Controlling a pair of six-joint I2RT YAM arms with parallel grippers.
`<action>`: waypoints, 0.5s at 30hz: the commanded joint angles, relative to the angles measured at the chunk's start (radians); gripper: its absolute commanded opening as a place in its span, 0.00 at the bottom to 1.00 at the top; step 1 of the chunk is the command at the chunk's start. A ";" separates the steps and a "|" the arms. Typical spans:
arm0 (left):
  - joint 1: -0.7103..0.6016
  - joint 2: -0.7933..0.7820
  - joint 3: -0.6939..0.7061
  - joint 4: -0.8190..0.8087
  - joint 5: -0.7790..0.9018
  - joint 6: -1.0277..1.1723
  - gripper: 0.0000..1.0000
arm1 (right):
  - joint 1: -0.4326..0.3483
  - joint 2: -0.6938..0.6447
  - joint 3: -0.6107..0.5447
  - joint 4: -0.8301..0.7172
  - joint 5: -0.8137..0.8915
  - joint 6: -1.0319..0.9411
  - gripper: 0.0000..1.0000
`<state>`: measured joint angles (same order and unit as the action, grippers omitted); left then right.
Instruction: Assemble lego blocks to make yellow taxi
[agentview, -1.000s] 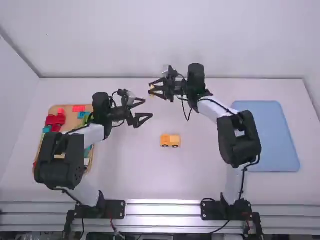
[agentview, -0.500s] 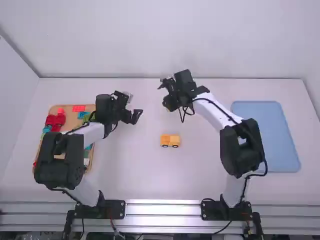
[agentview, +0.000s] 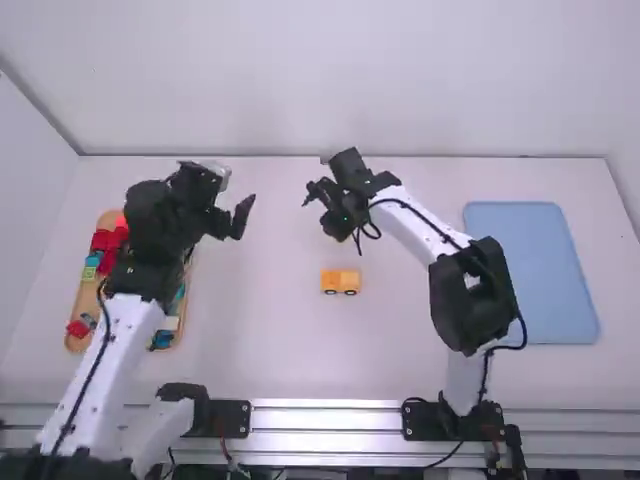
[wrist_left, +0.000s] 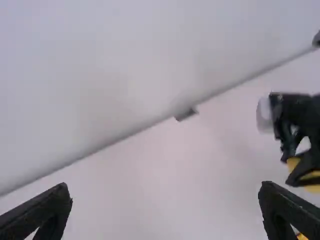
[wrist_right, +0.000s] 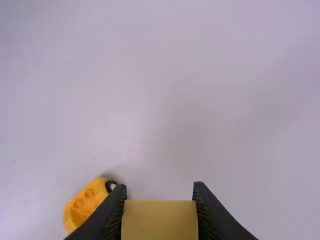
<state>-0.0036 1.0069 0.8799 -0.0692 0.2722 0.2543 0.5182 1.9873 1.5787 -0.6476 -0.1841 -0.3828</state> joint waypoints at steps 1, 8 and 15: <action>0.003 -0.100 -0.078 -0.025 -0.247 -0.131 0.99 | 0.041 0.051 0.092 -0.015 -0.015 -0.090 0.00; 0.008 -0.317 -0.233 -0.003 -0.467 -0.247 0.99 | 0.164 0.211 0.314 -0.205 -0.031 -0.257 0.00; 0.005 -0.500 -0.346 0.006 -0.649 -0.319 0.99 | 0.265 0.436 0.557 -0.463 0.030 -0.366 0.00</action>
<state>-0.0021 0.5503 0.5533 -0.0704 -0.2699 -0.0246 0.7666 2.3581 2.0666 -1.0725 -0.1722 -0.6811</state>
